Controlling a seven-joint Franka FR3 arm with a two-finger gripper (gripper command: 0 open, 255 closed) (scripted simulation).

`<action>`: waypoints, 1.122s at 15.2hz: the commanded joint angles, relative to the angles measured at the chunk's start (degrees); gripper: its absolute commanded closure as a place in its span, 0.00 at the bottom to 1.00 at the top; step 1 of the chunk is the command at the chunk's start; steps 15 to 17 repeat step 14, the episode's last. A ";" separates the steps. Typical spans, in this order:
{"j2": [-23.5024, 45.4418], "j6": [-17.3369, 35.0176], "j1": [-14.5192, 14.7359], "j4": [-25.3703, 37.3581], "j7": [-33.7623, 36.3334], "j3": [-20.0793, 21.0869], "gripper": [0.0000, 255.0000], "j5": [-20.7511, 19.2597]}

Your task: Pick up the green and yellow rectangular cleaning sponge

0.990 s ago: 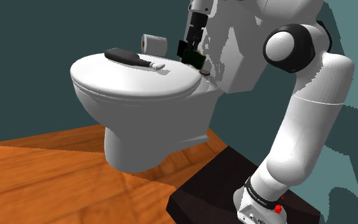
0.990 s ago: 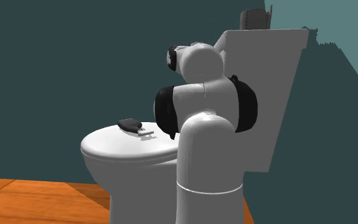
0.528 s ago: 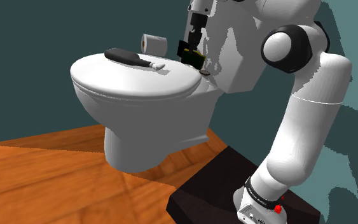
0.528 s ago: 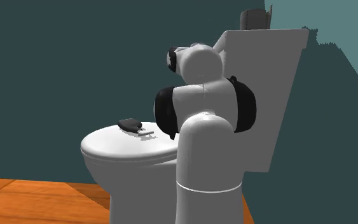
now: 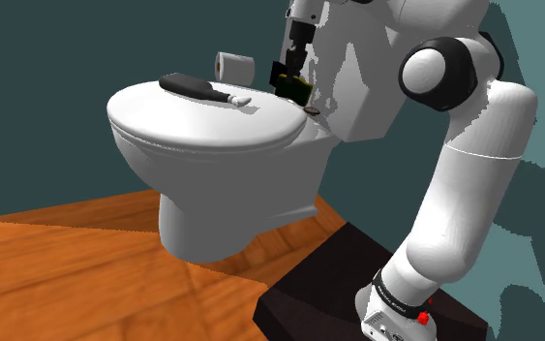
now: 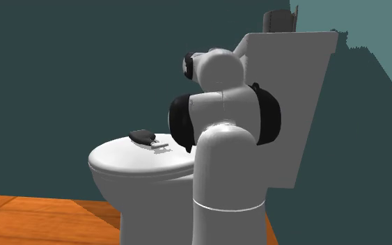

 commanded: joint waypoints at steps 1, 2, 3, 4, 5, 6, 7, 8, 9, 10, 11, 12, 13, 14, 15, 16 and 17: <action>0.85 -3.50 -0.93 1.68 0.04 -1.05 1.00 -1.72; 1.36 -4.54 -1.02 3.20 -0.01 -1.15 1.00 -1.56; 1.90 -5.61 -1.09 4.79 -0.07 -1.28 1.00 -1.38; 2.49 -6.71 -1.19 6.46 -0.13 -1.41 1.00 -1.19; 3.13 -7.85 -1.31 8.22 -0.19 -1.54 1.00 -0.97; 3.84 -9.03 -1.43 10.09 -0.26 -1.72 1.00 -0.72; 4.61 -10.27 -1.57 12.08 -0.33 -1.89 1.00 -0.44; 5.47 -11.58 -1.75 14.21 -0.41 -2.08 1.00 -0.13; 6.44 -12.97 -1.98 16.53 -0.48 -2.25 1.00 0.22; 7.54 -14.46 -2.21 19.09 -0.56 -2.51 1.00 0.66; 8.82 -16.11 -2.47 21.98 -0.66 -2.87 1.00 1.22; 10.35 -17.97 -2.96 25.33 -0.71 -3.06 1.00 1.82; 10.66 -18.30 -2.81 25.93 -0.80 -3.53 1.00 2.12; 10.69 -18.31 -2.57 25.93 -0.88 -3.95 1.00 2.31; 10.69 -18.31 -2.57 25.93 -0.88 -3.95 1.00 2.31; 10.69 -18.31 -2.57 25.93 -0.88 -3.95 1.00 2.31; 10.69 -18.31 -2.57 25.93 -0.88 -3.95 1.00 2.31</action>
